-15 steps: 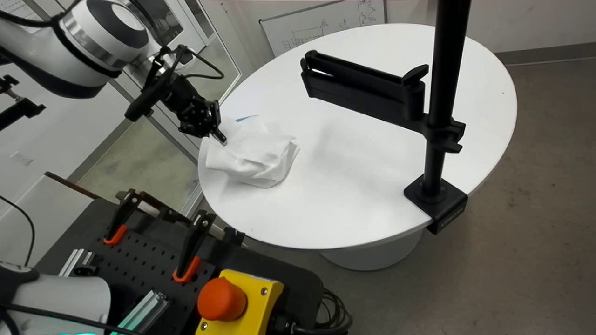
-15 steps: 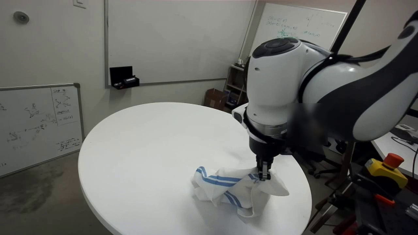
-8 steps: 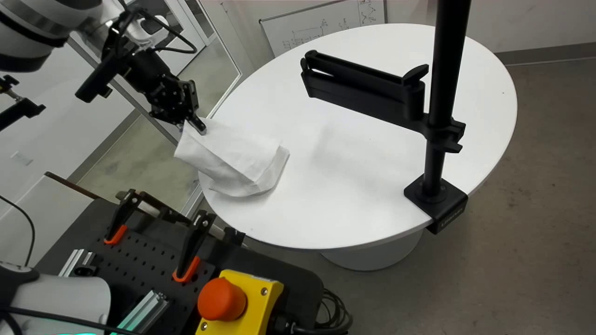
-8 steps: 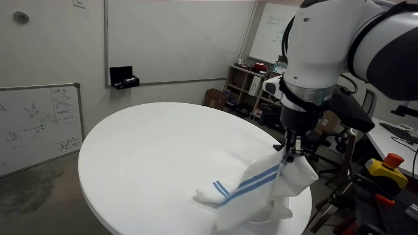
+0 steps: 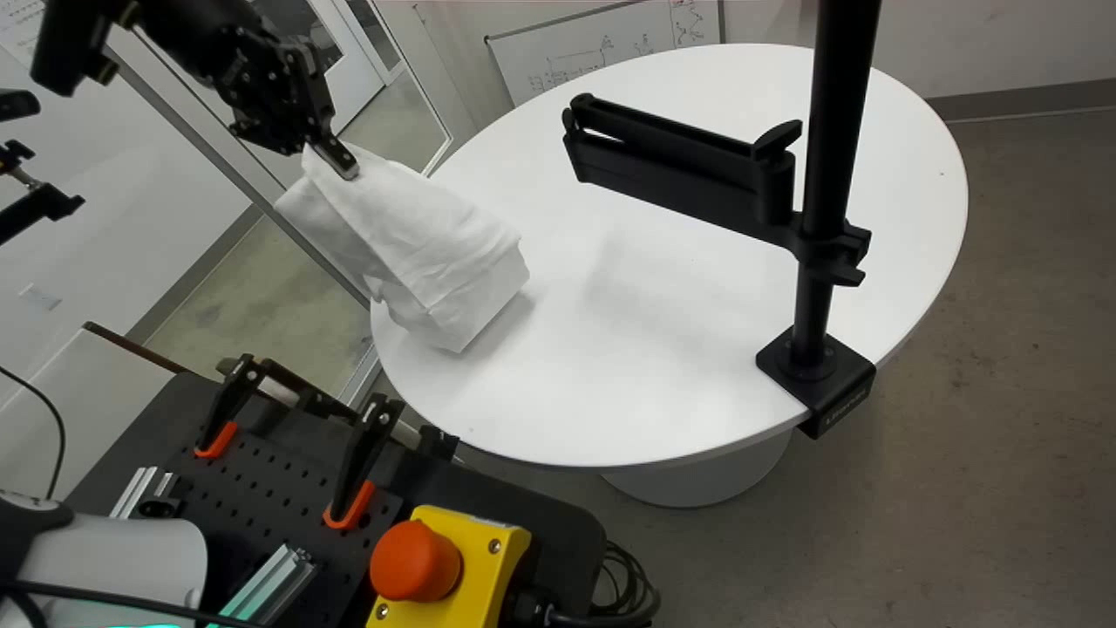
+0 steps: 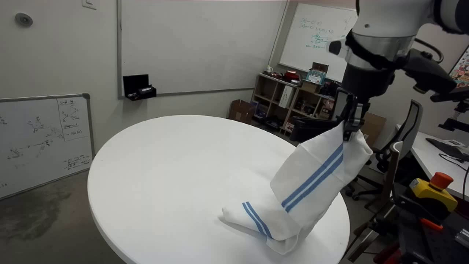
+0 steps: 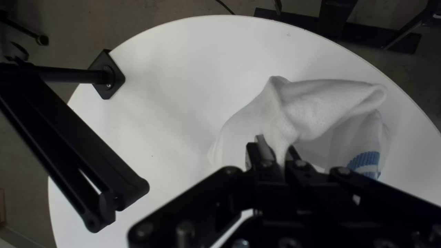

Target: Hang the white cloth on the black rod

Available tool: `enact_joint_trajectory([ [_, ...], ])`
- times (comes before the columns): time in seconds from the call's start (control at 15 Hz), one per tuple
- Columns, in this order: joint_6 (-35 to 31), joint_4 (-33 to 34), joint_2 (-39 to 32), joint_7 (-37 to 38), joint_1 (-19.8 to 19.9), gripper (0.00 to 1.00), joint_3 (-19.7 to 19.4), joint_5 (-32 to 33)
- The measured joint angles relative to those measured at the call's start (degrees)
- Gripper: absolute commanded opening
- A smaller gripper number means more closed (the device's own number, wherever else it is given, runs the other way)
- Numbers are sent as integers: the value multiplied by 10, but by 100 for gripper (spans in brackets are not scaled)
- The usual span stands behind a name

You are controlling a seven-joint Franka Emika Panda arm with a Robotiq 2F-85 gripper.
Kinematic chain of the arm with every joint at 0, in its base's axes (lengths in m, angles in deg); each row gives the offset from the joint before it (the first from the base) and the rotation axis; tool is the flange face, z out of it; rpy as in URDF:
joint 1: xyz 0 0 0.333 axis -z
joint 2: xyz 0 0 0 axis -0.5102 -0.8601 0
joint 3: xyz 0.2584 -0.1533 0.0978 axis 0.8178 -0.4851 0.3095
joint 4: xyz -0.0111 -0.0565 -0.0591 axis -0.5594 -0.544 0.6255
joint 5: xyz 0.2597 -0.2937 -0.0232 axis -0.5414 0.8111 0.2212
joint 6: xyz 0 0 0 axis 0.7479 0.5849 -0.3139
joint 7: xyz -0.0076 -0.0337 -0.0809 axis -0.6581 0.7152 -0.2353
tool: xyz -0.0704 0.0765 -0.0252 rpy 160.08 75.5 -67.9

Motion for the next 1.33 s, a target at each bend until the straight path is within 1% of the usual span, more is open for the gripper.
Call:
enact_joint_trajectory([
  [0.2, 46, -2, 60, -7, 18, 1, 16, -11],
  [0.33, 82, -2, 97, -27, 26, 1, 22, -29],
  [0.53, 131, -1, 144, -62, 43, 1, 22, -53],
  [0.73, 166, 5, 178, -80, 67, 1, 18, -65],
  [0.93, 180, 18, 192, -81, 91, 1, 13, -70],
  [1.33, 185, 54, 187, -80, 125, 1, -4, -87],
])
